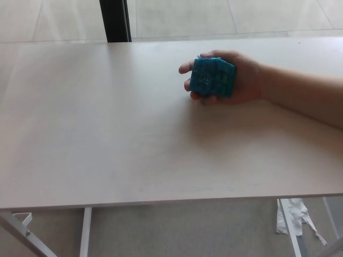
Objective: The robot uses its right hand to pick up a cube kept in the middle of the desk infront of it and hands it to a person
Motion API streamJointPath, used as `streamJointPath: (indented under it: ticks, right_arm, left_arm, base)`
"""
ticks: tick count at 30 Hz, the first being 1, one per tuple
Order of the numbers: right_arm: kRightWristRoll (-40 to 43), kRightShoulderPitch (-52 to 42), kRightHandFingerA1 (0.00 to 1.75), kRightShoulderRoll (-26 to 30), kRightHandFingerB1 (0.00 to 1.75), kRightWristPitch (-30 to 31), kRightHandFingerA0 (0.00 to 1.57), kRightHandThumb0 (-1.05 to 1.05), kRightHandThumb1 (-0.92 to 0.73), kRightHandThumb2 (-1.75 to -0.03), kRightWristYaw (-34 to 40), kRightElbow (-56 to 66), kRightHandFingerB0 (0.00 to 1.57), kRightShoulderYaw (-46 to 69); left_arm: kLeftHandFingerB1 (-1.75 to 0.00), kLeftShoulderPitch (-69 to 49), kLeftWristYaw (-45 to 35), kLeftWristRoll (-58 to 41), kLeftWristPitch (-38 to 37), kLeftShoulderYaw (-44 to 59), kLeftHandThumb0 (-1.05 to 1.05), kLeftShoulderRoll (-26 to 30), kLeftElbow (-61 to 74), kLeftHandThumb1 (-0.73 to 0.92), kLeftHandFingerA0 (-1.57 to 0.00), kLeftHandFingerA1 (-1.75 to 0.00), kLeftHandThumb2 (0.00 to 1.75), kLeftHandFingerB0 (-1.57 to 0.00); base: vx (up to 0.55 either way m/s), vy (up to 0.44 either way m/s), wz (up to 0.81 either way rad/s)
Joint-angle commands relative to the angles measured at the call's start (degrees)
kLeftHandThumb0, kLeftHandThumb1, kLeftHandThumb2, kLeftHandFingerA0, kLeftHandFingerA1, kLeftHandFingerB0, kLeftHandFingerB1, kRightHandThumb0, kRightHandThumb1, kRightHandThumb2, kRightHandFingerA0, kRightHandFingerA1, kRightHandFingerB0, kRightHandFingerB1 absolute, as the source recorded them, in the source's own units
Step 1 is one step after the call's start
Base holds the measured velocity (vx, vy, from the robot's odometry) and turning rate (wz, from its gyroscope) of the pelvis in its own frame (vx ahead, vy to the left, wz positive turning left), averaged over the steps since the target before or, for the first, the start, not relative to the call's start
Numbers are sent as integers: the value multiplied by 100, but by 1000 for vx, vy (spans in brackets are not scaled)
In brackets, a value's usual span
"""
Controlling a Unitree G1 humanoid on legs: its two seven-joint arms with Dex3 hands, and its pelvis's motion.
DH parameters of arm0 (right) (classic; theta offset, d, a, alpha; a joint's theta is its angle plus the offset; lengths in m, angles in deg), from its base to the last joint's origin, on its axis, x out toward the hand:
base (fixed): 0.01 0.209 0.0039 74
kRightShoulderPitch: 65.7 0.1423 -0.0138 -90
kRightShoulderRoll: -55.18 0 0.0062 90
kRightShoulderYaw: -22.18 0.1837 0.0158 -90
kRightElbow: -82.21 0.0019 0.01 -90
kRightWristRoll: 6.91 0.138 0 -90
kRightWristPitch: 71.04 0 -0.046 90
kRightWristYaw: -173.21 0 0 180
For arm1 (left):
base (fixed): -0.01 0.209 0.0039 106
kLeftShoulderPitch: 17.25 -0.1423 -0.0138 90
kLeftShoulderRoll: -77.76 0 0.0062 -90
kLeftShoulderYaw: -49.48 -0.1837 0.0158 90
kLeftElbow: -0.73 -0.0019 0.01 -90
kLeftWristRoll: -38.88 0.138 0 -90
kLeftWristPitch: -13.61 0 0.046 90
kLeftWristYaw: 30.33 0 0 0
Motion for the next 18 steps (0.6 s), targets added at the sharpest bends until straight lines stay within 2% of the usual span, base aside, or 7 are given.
streamJointPath:
  ticks: [1,3,4,5,8,10,18]
  right_arm:
    - [1078,-543,114,-224,81,-2764,85,-56,-67,-60,2253,-2403,74,1331]
    - [1017,-358,104,-144,85,-2147,85,-47,-54,-97,2135,-2646,78,1153]
    - [964,-312,130,-145,88,-1710,80,-53,-67,-60,1970,-2575,73,1035]
    - [770,-149,152,49,71,-671,86,-59,-68,-64,1642,-2638,70,797]
    - [990,259,137,471,62,565,79,-55,-65,-59,576,-3086,60,599]
    - [1049,769,90,790,58,1308,78,-51,-42,-81,141,-3765,39,439]
    - [400,1466,58,1264,48,1481,52,-42,-55,-56,-157,-4554,57,-621]
  left_arm:
    - [-42,-193,70,-74,-39,181,-73,280,-86,78,-53,-57,63,-46]
    - [-42,-221,153,7,-53,109,-73,273,-74,78,-55,-57,64,-48]
    - [-41,-228,181,90,-82,35,-74,289,-86,79,-54,-56,64,-48]
    - [-41,-234,189,162,-115,-35,-73,288,-88,79,-54,-60,64,-49]
    - [-41,-223,244,294,-72,-176,-70,281,-116,78,-50,-53,64,-49]
    - [-45,-283,275,668,42,-573,-73,436,-83,78,-47,-63,64,-50]
    - [-43,-266,338,720,295,-824,-72,561,-214,76,-43,-55,63,-42]
  base:
    - [0,0,0]
    - [0,0,0]
    - [0,0,0]
    - [0,0,0]
    - [0,0,0]
    - [0,0,0]
    - [0,0,0]
